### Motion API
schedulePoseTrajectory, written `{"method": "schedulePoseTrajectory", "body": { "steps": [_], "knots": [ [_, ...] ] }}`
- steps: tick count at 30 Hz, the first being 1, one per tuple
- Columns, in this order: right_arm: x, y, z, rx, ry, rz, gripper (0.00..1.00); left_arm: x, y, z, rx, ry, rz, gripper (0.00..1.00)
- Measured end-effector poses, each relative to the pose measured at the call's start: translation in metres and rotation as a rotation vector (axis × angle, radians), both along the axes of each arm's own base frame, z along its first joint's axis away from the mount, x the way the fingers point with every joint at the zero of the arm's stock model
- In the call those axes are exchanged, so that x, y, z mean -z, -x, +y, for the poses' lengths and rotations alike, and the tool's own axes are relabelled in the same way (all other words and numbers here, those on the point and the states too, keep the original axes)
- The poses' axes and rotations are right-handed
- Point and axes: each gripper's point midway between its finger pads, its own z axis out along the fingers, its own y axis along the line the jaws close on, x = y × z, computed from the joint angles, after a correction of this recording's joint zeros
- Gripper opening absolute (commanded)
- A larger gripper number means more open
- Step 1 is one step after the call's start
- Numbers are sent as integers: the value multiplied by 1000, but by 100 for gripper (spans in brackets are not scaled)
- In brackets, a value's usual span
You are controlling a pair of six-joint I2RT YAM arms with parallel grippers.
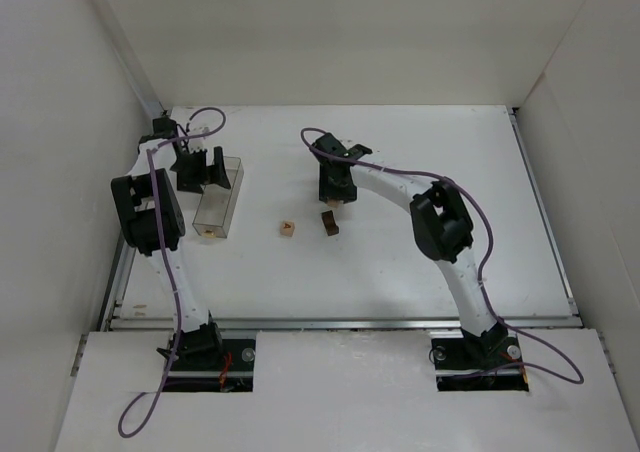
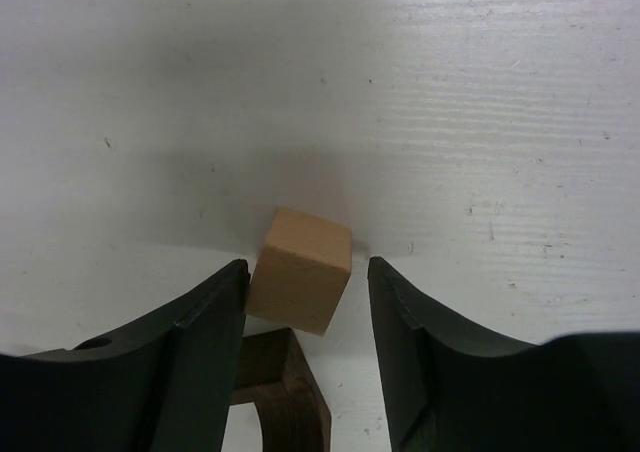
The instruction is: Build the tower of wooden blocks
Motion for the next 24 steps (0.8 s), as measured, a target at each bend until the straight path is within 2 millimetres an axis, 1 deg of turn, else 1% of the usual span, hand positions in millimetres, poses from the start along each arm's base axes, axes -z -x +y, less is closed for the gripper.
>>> {"method": "schedulePoseTrajectory", "body": {
  "steps": [2,4,6,7,9,11,12,13,15,17,19,20,22,23,24],
  "knots": [
    [2,1,-1,0,5,8,55,-1,0,4,-1,-20,-4,100],
    [3,2,-2,0,8,12,51,-3,-1,7,-4,-42,-11,100],
    [3,2,-2,-2,9,13,46,-9,-2,11,-6,-68,-26,100],
    [3,3,-2,-5,10,13,43,-15,-4,13,-9,-82,-46,100],
    [3,2,-2,-15,13,11,28,-35,-8,19,-15,-135,-108,100],
    [3,1,-2,-31,18,6,15,-69,-13,26,-20,-220,-206,100],
    [3,0,-2,-44,23,1,1,-87,-16,28,-17,-267,-259,100],
    [4,-1,-2,-58,27,-4,0,-110,-20,28,-8,-315,-327,100],
    [2,-5,-4,-88,37,-23,0,-160,-27,21,19,-393,-479,100],
    [-2,-8,-7,-128,46,-54,0,-208,-29,9,49,-433,-620,100],
    [-10,-7,-14,-175,57,-85,0,-252,-30,-1,70,-437,-744,100],
    [-16,-7,-17,-204,54,-116,0,-271,-32,-4,69,-432,-799,100],
    [-37,-4,-22,-278,38,-191,0,-309,-37,-13,65,-386,-913,100],
    [-50,-2,-25,-314,27,-231,0,-314,-37,-15,70,-372,-930,100],
    [-68,-1,-24,-360,-1,-307,0,-322,-37,-22,105,-340,-962,100]
  ]
}}
